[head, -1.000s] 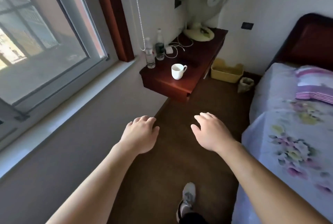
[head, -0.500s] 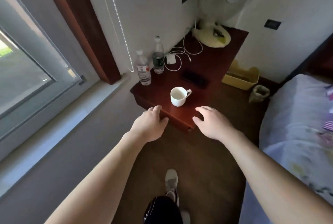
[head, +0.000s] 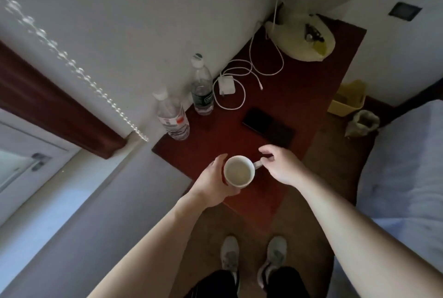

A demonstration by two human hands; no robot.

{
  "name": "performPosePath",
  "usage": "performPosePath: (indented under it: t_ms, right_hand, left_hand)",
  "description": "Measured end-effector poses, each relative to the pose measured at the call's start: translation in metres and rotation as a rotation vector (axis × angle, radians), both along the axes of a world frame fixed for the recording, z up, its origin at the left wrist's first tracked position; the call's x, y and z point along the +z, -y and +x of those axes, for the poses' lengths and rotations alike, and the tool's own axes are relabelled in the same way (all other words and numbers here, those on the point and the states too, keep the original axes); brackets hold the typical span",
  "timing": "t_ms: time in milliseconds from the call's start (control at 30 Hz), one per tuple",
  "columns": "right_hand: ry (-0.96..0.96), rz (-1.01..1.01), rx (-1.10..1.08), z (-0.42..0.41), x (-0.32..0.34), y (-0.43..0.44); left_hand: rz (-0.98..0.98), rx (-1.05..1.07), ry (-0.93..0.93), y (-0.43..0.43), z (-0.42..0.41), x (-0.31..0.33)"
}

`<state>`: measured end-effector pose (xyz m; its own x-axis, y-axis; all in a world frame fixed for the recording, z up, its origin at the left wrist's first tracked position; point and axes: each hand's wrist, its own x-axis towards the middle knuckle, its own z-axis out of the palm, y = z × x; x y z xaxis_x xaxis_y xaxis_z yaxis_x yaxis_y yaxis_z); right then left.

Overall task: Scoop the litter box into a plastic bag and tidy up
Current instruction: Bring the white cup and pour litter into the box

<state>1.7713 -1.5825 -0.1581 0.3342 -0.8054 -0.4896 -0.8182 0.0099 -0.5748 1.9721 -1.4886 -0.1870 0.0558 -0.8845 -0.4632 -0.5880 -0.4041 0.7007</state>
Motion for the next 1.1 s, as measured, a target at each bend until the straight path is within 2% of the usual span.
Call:
performPosePath:
  t_ms: [100, 233, 400, 600, 800, 1100]
  right_hand:
    - [-0.004, 0.051, 0.058, -0.005, -0.004, 0.003]
    - [0.002, -0.027, 0.171, -0.002, -0.004, 0.001]
    - [0.201, -0.096, 0.114, -0.023, 0.008, -0.010]
    - [0.269, -0.152, 0.099, -0.054, 0.047, -0.020]
    - [0.316, -0.177, 0.062, -0.131, 0.071, -0.035]
    - [0.329, -0.290, -0.087, -0.295, 0.110, -0.056]
  left_hand:
    - [0.017, -0.012, -0.015, -0.005, -0.005, -0.004]
    - [-0.030, 0.028, -0.027, 0.002, -0.011, 0.015]
    - [-0.043, 0.151, -0.182, -0.008, -0.023, 0.025]
    - [-0.129, 0.141, -0.299, -0.014, -0.047, 0.064]
    - [-0.204, 0.104, -0.325, -0.022, -0.120, 0.094]
    - [-0.307, -0.049, -0.362, -0.003, -0.283, 0.123]
